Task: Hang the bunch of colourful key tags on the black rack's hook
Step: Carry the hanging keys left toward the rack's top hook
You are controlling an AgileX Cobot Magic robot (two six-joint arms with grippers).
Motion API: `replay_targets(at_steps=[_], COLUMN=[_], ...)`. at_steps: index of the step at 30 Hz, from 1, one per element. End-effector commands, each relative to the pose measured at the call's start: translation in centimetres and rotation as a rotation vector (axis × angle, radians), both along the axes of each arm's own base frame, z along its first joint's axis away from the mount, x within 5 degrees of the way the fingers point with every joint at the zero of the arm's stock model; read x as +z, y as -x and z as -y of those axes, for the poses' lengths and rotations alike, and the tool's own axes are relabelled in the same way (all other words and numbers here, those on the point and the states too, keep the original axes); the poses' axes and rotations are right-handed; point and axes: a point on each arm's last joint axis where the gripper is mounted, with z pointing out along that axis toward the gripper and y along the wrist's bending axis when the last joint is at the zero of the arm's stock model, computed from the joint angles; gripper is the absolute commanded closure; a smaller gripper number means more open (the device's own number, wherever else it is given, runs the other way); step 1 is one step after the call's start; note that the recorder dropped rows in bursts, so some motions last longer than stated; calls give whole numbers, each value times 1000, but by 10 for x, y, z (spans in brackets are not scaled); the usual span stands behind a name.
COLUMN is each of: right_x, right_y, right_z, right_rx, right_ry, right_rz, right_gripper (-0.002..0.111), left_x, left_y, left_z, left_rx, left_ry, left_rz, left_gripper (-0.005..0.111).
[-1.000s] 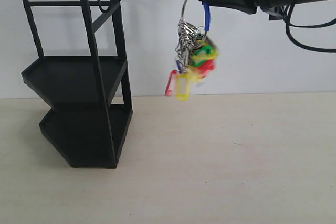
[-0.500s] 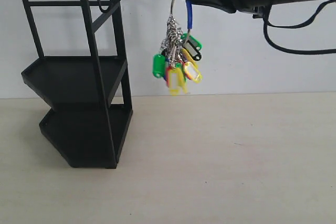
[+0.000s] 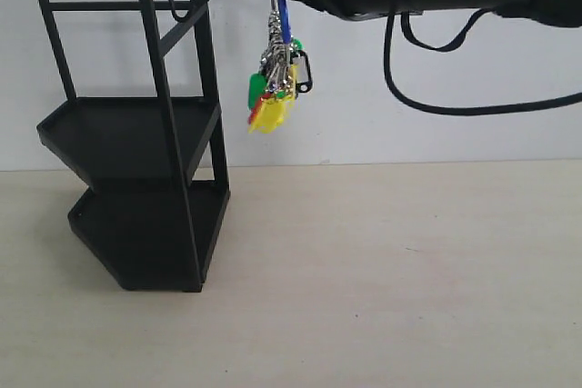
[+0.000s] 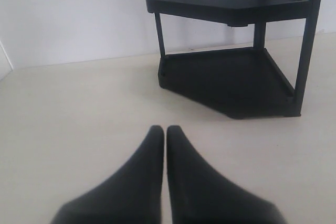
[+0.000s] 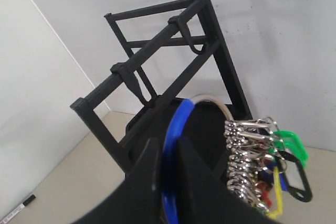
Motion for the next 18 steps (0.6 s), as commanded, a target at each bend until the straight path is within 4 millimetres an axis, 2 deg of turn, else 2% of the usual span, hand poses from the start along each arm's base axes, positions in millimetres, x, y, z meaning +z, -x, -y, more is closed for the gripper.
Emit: replay_targets(at_steps=[1, 9, 18], right_x=[-8, -25, -16], right_y=[-8, -12, -28], right_z=[-4, -26, -48], right_rx=[-13, 7, 19], right_ry=[21, 77, 46], right_rz=[-8, -8, 27], right_gripper=[108, 108, 108], left_x=[1, 1, 1], left_y=[0, 0, 0], left_z=[0, 0, 0], left_rx=[-2, -2, -2], left_ry=[2, 2, 2], left_rz=[10, 10, 10], left_gripper=[102, 102, 102])
